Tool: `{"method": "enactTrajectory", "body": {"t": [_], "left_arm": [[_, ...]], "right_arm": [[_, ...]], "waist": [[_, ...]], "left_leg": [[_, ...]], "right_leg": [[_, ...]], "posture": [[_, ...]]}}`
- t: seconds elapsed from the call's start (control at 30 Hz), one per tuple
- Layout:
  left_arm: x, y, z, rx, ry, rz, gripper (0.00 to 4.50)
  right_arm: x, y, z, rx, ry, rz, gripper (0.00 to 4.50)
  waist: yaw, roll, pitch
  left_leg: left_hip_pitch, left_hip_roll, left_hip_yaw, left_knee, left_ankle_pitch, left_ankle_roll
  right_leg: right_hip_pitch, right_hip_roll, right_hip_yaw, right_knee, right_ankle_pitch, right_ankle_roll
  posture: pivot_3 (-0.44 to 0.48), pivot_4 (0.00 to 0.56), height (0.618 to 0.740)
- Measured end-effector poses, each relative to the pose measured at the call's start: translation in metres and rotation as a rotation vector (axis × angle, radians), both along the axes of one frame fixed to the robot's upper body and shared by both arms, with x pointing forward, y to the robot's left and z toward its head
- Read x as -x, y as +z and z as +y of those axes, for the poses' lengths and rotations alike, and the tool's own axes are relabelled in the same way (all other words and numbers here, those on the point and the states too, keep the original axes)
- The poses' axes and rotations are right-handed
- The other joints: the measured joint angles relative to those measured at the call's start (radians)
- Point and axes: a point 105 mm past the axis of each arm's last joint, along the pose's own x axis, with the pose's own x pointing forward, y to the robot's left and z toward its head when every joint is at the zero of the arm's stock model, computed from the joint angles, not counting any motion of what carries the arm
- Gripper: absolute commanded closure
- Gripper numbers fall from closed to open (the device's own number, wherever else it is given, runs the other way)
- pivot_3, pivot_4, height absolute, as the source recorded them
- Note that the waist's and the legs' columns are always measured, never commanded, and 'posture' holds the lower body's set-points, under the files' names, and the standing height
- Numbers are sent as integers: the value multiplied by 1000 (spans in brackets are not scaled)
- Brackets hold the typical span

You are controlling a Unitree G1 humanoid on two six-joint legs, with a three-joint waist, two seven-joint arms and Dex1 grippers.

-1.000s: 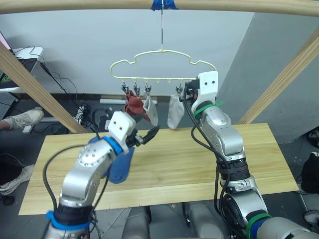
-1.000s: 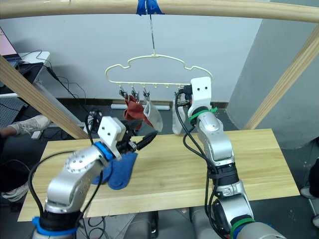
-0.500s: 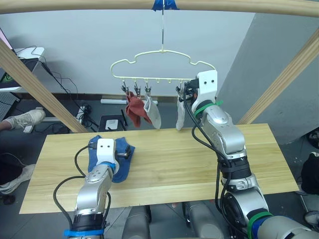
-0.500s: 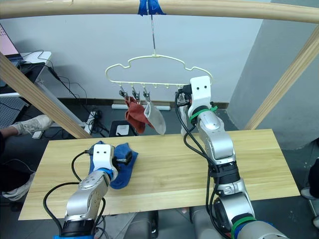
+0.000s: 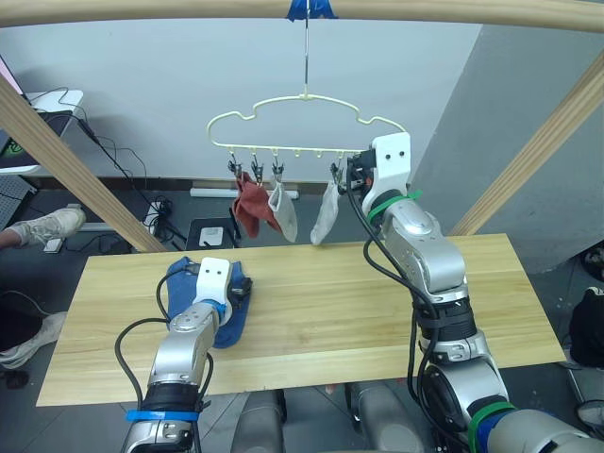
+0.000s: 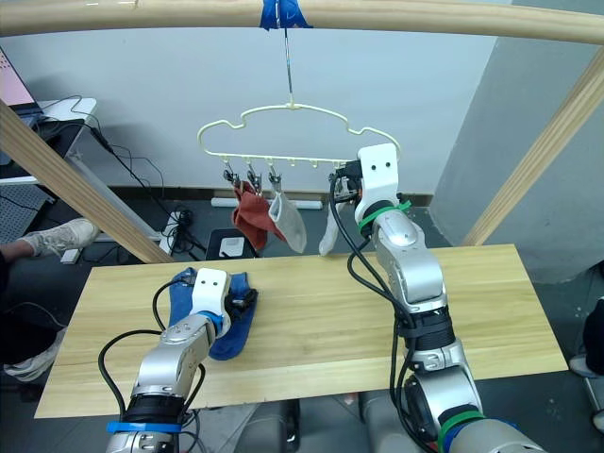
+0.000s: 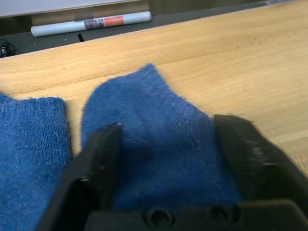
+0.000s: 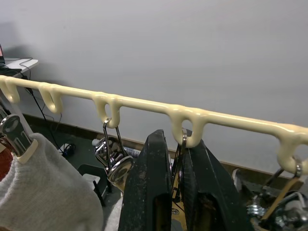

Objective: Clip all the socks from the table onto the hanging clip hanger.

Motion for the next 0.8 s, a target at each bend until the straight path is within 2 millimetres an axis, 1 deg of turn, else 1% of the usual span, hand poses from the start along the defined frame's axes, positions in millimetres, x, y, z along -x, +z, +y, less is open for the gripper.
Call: {"method": "enactTrajectory", "body": {"t": [0.17,0.27,0.3,0.37,0.4,0.47,0.53,0.6,0.63,0.7,0.73,0.8], "left_arm": [[1,-1,0,10,-7,6,3680],[2,-1,-5,37,-39,7,4480],[3,-1,-8,47,-53,6,4493],[6,-2,-26,82,-128,4,4493],[9,-2,-41,119,-185,5,4493],[16,1,-79,189,-318,-2,4493],[22,17,-119,254,-459,-43,4493],[24,44,-151,305,-569,-124,4493],[24,57,-164,325,-604,-163,4493],[21,75,-184,357,-639,-222,4493],[20,80,-191,366,-644,-240,4493],[12,87,-199,376,-610,-273,4493]], "right_arm": [[0,0,0,0,0,2,4500],[0,0,0,0,0,3,4500],[0,0,0,0,-1,3,4500],[0,0,-1,0,-3,3,4500],[0,0,-1,0,-4,3,4500],[0,0,-1,0,-5,3,4500],[0,0,-1,1,-5,4,4500],[0,0,-3,3,-10,3,4500],[0,0,-4,4,-13,3,4500],[0,2,-5,2,-16,1,4500],[0,2,-6,1,-18,-2,4500],[1,4,-7,1,-22,-7,4500]], "waist": [[-1,0,0],[-1,0,0],[-2,0,0],[-2,0,0],[-1,0,0],[1,0,0],[0,0,0],[-2,0,0],[-3,0,0],[-4,0,0],[-7,0,0],[-9,0,0]], "left_leg": [[0,0,0,0,0,0],[0,0,0,0,0,0],[0,0,0,0,0,0],[0,0,1,0,0,0],[0,0,1,-1,0,0],[-1,0,1,0,0,0],[-1,0,1,-1,0,0],[-1,0,1,-1,0,0],[-1,0,0,-1,0,0],[-1,0,1,-1,0,0],[-1,0,1,-1,0,0],[-1,0,1,-1,0,0]], "right_leg": [[0,0,0,0,0,0],[0,0,0,0,0,0],[0,0,0,0,0,0],[0,0,0,-1,0,0],[0,-1,0,-2,0,0],[0,-1,0,-3,0,0],[0,-1,0,-3,0,0],[0,0,0,-2,0,0],[0,0,0,-2,0,0],[0,1,1,-2,-1,1],[0,1,1,-2,-3,5],[0,1,1,-3,-3,5]], "posture": [[-145,281,740],[-157,281,740],[-160,280,740],[-169,280,740],[-172,278,740],[-180,278,740],[-183,278,740],[-184,277,740],[-188,278,740],[-191,277,740],[-191,277,740],[-192,277,740]]}}
